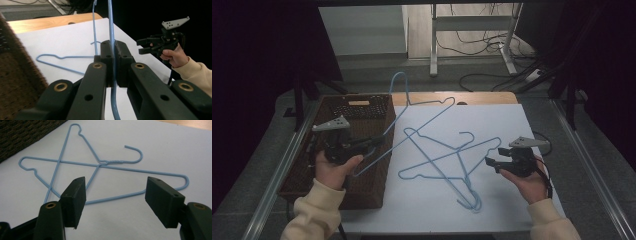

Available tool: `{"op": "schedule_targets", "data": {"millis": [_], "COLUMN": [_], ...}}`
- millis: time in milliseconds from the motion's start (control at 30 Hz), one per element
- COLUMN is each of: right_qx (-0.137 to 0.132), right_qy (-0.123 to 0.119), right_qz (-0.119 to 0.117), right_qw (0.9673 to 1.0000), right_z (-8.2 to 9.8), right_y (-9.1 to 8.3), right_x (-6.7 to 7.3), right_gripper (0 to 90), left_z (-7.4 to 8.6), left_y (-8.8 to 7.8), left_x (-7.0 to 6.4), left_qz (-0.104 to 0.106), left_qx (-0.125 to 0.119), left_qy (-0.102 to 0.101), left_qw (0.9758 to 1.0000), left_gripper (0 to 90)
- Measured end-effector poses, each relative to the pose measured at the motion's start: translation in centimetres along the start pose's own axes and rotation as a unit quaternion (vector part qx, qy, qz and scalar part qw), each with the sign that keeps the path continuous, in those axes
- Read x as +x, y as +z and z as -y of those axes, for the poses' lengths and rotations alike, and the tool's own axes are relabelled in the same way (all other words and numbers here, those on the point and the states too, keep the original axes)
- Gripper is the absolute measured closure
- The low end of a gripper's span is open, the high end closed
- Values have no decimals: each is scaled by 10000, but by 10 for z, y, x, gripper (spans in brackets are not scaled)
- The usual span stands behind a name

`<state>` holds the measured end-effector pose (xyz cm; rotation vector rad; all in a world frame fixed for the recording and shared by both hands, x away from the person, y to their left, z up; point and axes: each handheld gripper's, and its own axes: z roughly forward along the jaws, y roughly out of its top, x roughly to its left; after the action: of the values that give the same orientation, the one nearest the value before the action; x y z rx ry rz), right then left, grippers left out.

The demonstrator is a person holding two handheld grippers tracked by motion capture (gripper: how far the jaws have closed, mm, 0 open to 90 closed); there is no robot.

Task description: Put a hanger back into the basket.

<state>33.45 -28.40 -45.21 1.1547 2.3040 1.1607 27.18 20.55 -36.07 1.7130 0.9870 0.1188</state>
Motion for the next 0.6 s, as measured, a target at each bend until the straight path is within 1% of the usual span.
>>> {"op": "schedule_targets", "data": {"millis": [233, 300, 433, 600], "right_qx": [32, 25, 49, 65], "right_qy": [-14, 5, 42, 22], "right_qz": [9, -1, 30, 35], "right_qw": [10000, 10000, 10000, 10000], "right_z": [1, 2, 2, 3], "right_y": [1, 1, 1, 2], "right_x": [1, 0, -1, 0], "right_gripper": [332, 333, 332, 332], "left_z": [3, 6, 15, 23], "left_y": [-22, -27, -38, -52], "left_x": [13, 19, 31, 47], "left_qz": [-83, -57, -86, -236], "left_qx": [-141, -203, -277, -322], "left_qy": [-71, -56, -133, -243], "left_qw": [9998, 9998, 9995, 9989], "left_gripper": [867, 868, 868, 867]}}
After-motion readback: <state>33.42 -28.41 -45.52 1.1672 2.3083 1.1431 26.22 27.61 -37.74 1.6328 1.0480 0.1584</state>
